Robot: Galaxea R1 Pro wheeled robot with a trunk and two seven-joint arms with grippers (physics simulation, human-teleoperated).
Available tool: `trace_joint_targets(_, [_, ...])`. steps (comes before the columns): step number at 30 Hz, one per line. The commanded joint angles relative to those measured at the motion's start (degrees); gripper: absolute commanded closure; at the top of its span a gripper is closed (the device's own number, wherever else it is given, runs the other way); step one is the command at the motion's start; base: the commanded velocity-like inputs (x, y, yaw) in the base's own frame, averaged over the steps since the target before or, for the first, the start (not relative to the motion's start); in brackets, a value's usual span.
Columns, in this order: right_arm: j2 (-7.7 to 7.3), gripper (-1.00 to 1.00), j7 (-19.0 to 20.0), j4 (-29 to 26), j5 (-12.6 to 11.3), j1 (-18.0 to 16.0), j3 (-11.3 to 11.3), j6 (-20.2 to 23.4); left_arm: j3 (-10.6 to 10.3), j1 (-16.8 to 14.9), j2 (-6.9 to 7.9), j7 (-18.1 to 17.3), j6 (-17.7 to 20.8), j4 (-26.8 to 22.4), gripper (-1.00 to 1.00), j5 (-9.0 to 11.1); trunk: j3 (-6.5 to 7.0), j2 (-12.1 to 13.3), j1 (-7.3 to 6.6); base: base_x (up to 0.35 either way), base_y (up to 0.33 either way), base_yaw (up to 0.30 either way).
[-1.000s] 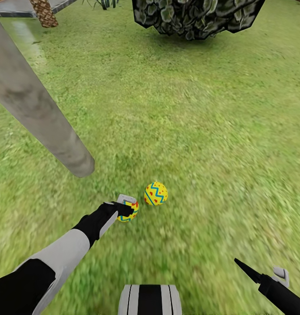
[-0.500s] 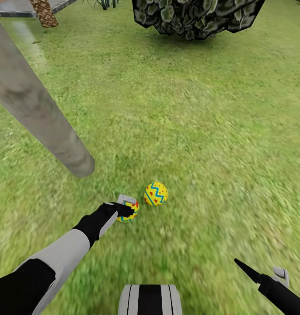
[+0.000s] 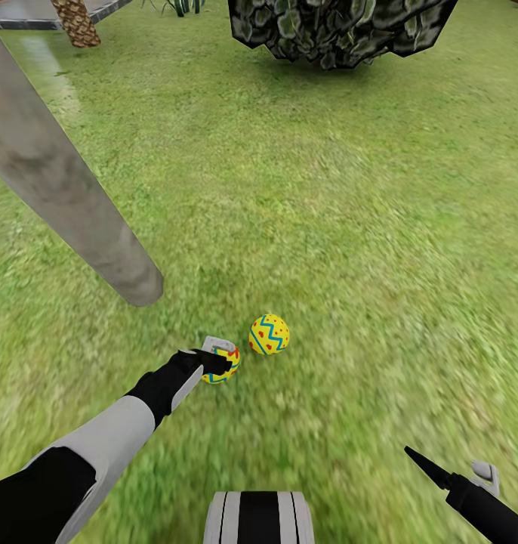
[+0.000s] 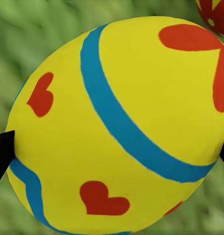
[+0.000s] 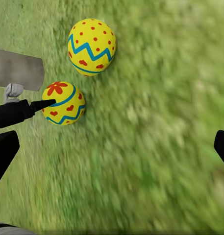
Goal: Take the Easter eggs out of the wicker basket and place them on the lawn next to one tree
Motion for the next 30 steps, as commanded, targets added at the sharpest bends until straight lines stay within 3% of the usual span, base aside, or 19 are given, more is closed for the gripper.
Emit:
trace_joint_targets(1, [-0.01, -1.0, 0.0, 0.0, -0.3, 0.0, 0.0, 0.4, -0.3, 0.0, 0.05, 0.3, 0.2, 1.8, -1.0, 0.3, -0.03, 0.0, 0.01, 0.0, 0.0, 0.0])
trace_joint_targets(17, [-0.01, -1.0, 0.0, 0.0, -0.4, 0.0, 0.0, 0.4, 0.0, 0.0, 0.05, 0.2, 0.6, 1.8, -1.0, 0.3, 3.07, 0.2, -0.35, 0.0, 0.0, 0.0])
trace_joint_targets(30, [-0.01, -1.0, 0.0, 0.0, -0.3, 0.0, 0.0, 0.4, 0.1, 0.0, 0.05, -0.1, 4.3, 1.8, -1.0, 0.4, 5.95, 0.4, -0.69, -0.021, 0.0, 0.0])
